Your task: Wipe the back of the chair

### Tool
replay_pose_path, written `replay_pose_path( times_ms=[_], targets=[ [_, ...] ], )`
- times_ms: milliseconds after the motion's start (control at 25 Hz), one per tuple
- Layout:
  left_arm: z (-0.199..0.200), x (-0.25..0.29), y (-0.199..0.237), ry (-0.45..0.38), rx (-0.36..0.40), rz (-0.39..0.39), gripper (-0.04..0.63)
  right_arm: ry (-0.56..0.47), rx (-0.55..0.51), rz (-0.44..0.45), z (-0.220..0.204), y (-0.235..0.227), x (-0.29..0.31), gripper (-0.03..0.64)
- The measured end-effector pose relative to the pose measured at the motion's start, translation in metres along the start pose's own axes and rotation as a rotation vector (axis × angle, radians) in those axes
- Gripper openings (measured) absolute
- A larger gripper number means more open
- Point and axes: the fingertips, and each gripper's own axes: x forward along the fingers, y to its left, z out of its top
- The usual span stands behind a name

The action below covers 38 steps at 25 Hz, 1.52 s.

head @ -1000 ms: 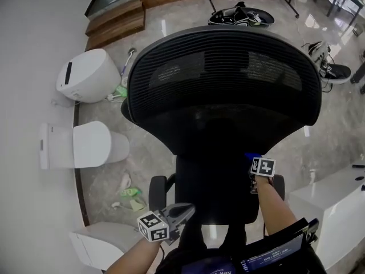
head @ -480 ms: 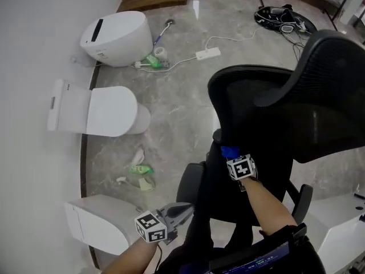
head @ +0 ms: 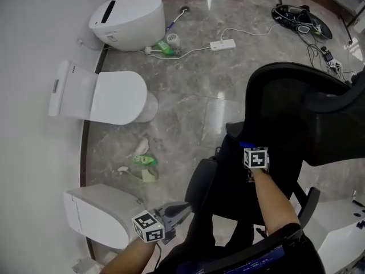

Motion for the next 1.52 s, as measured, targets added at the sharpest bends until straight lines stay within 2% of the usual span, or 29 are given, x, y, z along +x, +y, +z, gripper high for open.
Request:
replay_pose_path(
  times_ms=[160,360,560,640,760,840,960,1160,1360,1520],
  targets=[
    [0.002,0.03,-0.02,0.037,0.025,-0.028,0.003,-0.018,0.172,-0.146,-0.033,-0.11,-0.039,0.12],
    [0.003,0.091,-0.067,0.094,0.058,-0.076,0.003,-0.015,0.354,-0.292,-0.089,-0.237,-0.092,0.12],
    [-0.007,0.145,-0.114,0.164,0.097,-0.128,0.003,-0.061,0.554,-0.356,-0.138,-0.297,-0.127,0.118],
    [-0.01,0.162,-0.126,0.178,0.109,-0.14,0.003,-0.074,0.567,-0.334,-0.144,-0.3,-0.131,0.118],
    [-0.011,0.174,-0.132,0.172,0.113,-0.144,0.003,-0.072,0.501,-0.246,-0.138,-0.277,-0.127,0.118],
    [-0.011,0.17,-0.134,0.158,0.104,-0.148,0.003,-0.064,0.397,-0.172,-0.127,-0.245,-0.119,0.118],
    [-0.011,0.151,-0.123,0.147,0.104,-0.145,0.003,-0.052,0.221,-0.066,-0.105,-0.181,-0.091,0.118],
    [-0.004,0.082,-0.076,0.1,0.087,-0.092,0.003,-0.045,0.049,0.052,-0.062,-0.053,-0.035,0.118],
    [0.002,0.021,-0.019,0.02,0.028,-0.023,0.003,-0.092,-0.048,0.092,-0.019,0.044,0.018,0.118],
    [-0.007,-0.013,0.015,-0.006,-0.009,0.014,0.003,-0.117,-0.056,0.03,-0.001,0.069,0.051,0.118]
  ],
)
